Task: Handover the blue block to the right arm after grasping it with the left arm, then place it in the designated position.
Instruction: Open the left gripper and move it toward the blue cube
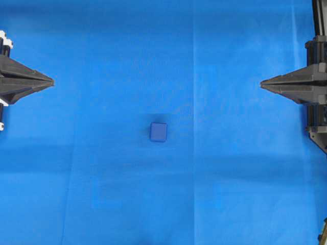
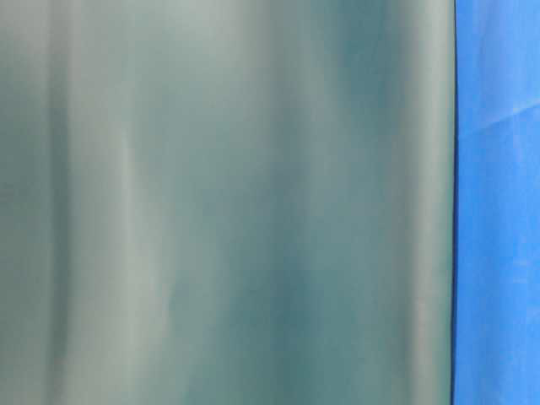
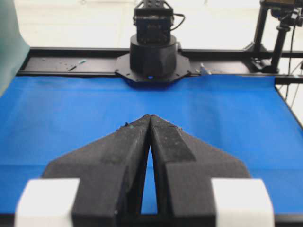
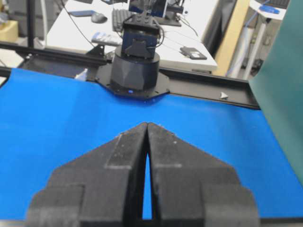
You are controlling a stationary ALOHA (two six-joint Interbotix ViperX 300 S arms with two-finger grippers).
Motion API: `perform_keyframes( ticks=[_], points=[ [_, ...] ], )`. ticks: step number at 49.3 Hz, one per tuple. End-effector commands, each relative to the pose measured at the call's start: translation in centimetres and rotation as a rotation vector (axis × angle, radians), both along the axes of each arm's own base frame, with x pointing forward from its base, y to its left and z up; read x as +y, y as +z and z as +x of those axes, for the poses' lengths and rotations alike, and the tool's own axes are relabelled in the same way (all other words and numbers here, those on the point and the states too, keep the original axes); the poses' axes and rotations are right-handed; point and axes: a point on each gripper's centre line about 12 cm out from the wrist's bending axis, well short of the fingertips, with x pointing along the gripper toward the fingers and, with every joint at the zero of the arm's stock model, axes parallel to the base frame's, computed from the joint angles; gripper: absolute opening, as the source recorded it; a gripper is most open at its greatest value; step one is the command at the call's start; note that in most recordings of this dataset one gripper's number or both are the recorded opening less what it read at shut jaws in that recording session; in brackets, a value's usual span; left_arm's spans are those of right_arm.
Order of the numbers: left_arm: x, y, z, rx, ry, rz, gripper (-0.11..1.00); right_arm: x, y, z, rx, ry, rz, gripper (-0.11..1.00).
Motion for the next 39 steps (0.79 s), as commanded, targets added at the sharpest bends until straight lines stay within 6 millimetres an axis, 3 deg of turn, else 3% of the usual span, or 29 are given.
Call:
perform_keyframes(
  ticks=[1, 32, 35, 39],
  points=[
    [-0.26, 0.55, 0.24, -0.011, -0.014, -0.003, 0.01, -0.02, 0.62, 0.33, -0.012, -0.001, -0.003, 0.01],
    [-0.28, 0.34, 0.31, 0.000, -0.014, 0.017, 0.01, -0.08, 0.48, 0.53, 0.043, -0.003, 0.000, -0.02],
    [-0.28, 0.34, 0.31, 0.000, -0.015, 0.010, 0.10, -0.09, 0.46, 0.53, 0.044, -0.004, 0.006, 0.04],
    [-0.28, 0.35, 0.31, -0.002, -0.015, 0.009, 0.31, -0.14, 0.50, 0.53, 0.041, -0.006, 0.020, 0.20]
  ],
)
